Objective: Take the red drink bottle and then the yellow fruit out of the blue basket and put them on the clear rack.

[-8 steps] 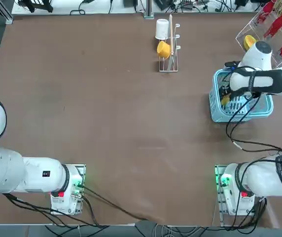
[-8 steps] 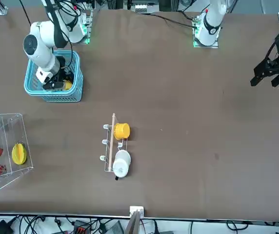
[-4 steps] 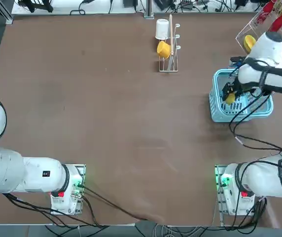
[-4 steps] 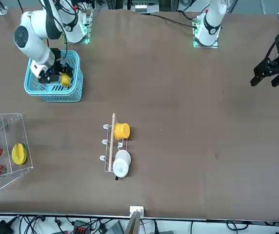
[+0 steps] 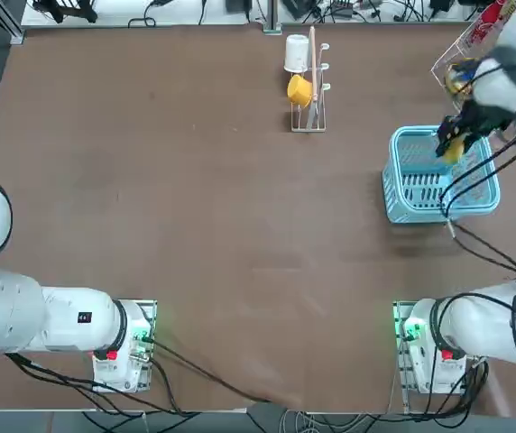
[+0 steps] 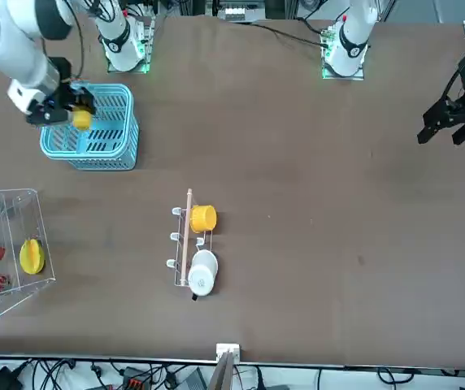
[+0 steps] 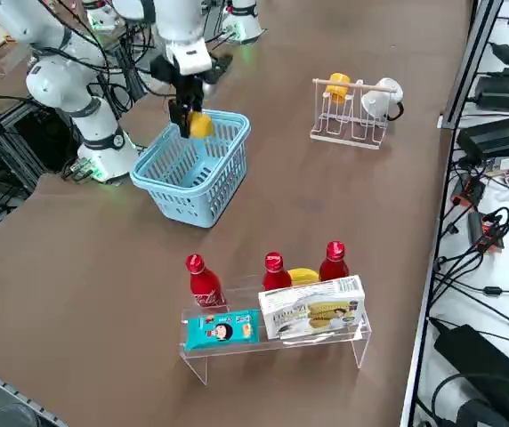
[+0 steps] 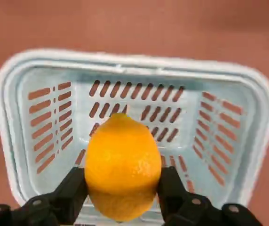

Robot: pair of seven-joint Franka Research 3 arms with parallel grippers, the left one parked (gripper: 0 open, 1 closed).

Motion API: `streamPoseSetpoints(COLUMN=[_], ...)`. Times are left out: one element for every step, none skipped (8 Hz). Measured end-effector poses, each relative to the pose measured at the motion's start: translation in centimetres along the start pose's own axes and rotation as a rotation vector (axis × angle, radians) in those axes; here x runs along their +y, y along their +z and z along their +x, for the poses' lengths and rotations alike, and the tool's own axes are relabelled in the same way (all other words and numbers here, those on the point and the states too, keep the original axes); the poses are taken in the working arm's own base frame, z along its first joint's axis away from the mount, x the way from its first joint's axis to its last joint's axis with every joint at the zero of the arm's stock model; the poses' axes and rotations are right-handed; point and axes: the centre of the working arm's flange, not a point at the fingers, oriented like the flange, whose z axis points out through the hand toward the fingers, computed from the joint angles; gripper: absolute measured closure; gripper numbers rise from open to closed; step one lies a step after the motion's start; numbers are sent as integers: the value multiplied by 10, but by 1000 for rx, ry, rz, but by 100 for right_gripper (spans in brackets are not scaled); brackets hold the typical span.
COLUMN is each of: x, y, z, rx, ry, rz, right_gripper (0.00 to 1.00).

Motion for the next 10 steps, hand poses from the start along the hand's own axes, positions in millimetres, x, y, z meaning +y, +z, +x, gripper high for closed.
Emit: streamPoseSetpoints(x=[15, 34, 56, 78, 101, 123, 143, 163, 181, 196], y=[-22, -39, -50, -55, -55, -48, -37, -21, -4, 13], z=[4, 8, 15, 27, 42, 59, 76, 90, 100, 106], rx=[28, 55, 72, 77, 71, 65, 71, 82, 92, 99], ry=[19, 48, 91, 136, 179, 215, 246, 274, 300, 322], rz=[-3, -4, -6, -11, -17, -25, -36, -46, -54, -59], right_gripper=[18, 18, 18, 18, 18, 18, 18, 18, 18, 18])
